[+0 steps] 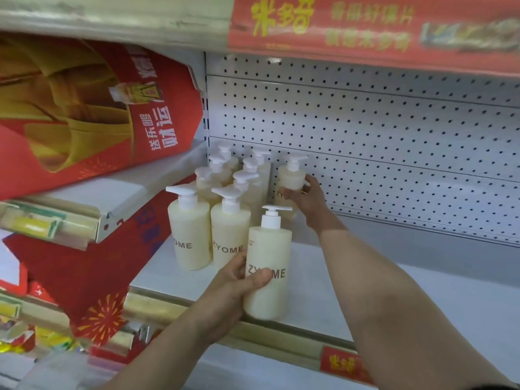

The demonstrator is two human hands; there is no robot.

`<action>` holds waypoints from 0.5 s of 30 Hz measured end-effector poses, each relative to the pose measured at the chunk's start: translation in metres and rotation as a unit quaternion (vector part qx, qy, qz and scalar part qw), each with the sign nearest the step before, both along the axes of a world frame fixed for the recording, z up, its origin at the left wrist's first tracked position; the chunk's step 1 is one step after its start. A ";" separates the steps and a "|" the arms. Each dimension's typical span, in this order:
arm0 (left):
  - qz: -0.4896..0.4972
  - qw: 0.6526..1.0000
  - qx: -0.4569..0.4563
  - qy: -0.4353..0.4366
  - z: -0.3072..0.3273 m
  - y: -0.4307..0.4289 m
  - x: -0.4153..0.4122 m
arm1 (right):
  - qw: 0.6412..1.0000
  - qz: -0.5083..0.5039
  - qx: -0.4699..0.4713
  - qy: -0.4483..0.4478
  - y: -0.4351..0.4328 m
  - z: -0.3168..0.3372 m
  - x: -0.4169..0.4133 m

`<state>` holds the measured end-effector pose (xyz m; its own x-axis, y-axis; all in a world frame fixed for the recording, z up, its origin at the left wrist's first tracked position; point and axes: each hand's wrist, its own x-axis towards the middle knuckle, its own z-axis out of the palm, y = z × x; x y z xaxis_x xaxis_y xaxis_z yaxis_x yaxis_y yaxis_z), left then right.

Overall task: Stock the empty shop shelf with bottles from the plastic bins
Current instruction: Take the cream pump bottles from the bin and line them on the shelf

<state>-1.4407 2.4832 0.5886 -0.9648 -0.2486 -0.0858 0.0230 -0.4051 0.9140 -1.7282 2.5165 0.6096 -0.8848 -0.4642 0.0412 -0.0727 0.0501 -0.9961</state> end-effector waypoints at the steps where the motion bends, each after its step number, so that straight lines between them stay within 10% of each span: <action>1: -0.001 1.000 -0.001 -0.001 0.000 0.000 0.000 | 1.000 -0.003 0.005 0.001 -0.004 0.000 -0.003; 15: 0.005 1.000 -0.005 -0.003 -0.002 -0.001 0.000 | 0.995 -0.023 0.091 -0.012 -0.009 0.009 0.015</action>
